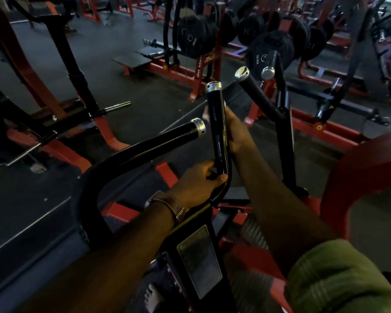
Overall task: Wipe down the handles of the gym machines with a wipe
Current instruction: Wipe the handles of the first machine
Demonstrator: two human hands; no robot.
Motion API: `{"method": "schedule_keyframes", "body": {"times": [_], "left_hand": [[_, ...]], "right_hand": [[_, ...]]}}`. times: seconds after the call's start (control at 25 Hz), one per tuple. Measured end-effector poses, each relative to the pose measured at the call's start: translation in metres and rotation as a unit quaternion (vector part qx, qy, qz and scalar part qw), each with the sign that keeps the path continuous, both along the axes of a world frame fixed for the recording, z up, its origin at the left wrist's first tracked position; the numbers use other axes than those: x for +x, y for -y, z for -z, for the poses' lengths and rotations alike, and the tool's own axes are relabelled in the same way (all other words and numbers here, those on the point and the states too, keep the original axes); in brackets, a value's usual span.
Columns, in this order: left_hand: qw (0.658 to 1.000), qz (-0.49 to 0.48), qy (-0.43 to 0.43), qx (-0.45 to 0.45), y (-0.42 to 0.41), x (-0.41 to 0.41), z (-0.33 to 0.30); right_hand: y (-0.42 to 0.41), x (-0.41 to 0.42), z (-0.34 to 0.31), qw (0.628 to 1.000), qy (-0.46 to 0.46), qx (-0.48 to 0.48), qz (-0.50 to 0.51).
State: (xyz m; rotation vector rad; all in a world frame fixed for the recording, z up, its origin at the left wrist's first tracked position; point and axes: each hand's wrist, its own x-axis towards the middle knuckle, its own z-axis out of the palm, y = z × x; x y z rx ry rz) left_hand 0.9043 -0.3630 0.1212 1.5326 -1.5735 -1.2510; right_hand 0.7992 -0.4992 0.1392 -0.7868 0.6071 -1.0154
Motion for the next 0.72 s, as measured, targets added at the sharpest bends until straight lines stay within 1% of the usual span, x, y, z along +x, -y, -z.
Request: {"method": "schedule_keyframes", "body": {"times": [0.08, 0.12, 0.24, 0.28, 0.32, 0.4, 0.48, 0.52, 0.56, 0.64, 0.72], "left_hand": [[1.000, -0.002, -0.011, 0.002, 0.001, 0.001, 0.003], [1.000, -0.005, -0.018, 0.000, 0.002, 0.002, 0.005], [1.000, -0.011, -0.022, -0.002, 0.006, 0.004, 0.009], [1.000, -0.012, -0.023, -0.001, 0.006, 0.004, 0.009], [1.000, -0.014, -0.027, 0.002, 0.007, 0.004, 0.010], [0.999, -0.016, -0.039, 0.005, 0.007, 0.004, 0.010], [0.999, -0.014, -0.045, 0.003, 0.006, 0.004, 0.010], [0.999, -0.010, -0.045, -0.002, 0.006, 0.004, 0.009], [0.999, -0.007, -0.047, -0.008, 0.005, 0.004, 0.009], [0.999, -0.007, -0.051, -0.014, 0.004, 0.004, 0.007], [0.999, -0.007, -0.050, -0.014, 0.004, 0.003, 0.007]], "right_hand": [[0.011, 0.006, -0.013, 0.999, -0.011, -0.009, 0.031], [0.009, 0.003, -0.009, 1.000, -0.009, -0.008, 0.028], [-0.017, -0.020, 0.024, 0.999, -0.027, 0.014, -0.029], [-0.024, -0.029, 0.031, 0.998, -0.040, -0.004, -0.048], [-0.023, -0.035, 0.032, 0.997, -0.056, -0.025, -0.044], [-0.005, -0.035, 0.016, 0.997, -0.059, -0.051, 0.007], [0.016, -0.022, -0.013, 0.990, -0.070, -0.089, 0.088], [0.020, -0.016, -0.025, 0.976, -0.098, -0.139, 0.139], [0.019, -0.011, -0.032, 0.949, -0.139, -0.204, 0.193], [0.002, -0.012, -0.024, 0.875, -0.234, -0.325, 0.274], [-0.031, -0.027, -0.001, 0.803, -0.311, -0.413, 0.296]]}}
